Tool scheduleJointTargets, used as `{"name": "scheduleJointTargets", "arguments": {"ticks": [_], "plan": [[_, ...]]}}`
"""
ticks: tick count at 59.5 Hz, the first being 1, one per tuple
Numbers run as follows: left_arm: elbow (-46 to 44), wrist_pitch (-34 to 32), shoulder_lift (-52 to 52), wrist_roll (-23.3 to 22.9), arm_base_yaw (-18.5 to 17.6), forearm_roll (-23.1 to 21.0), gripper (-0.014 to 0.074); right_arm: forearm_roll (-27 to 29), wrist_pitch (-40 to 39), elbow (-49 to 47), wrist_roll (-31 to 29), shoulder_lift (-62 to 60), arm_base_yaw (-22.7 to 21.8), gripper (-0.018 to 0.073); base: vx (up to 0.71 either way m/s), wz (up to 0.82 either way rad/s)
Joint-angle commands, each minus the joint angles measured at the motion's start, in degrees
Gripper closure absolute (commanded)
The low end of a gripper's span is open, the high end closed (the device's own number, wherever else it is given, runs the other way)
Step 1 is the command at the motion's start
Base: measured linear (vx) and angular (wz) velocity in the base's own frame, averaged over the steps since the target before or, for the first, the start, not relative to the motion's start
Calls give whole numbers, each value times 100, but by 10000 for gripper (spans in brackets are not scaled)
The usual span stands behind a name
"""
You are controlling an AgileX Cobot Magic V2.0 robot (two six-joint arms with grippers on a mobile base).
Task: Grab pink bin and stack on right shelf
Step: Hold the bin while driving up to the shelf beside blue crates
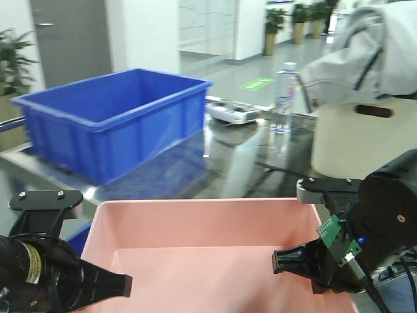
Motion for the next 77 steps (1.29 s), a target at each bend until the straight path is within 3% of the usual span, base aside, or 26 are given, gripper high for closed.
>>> {"name": "scheduleJointTargets", "arguments": {"ticks": [1,34,77], "plan": [[-199,-496,-228,23,-58,-34,524,-207,-269,-157,-20,-204,-4,559,24,-65],[-199,-496,-228,23,-58,-34,524,-207,-269,-157,-20,-204,-4,559,19,-57],[-199,-496,-228,23,-58,-34,524,-207,-257,-157,-20,-204,-4,559,14,-22]]}}
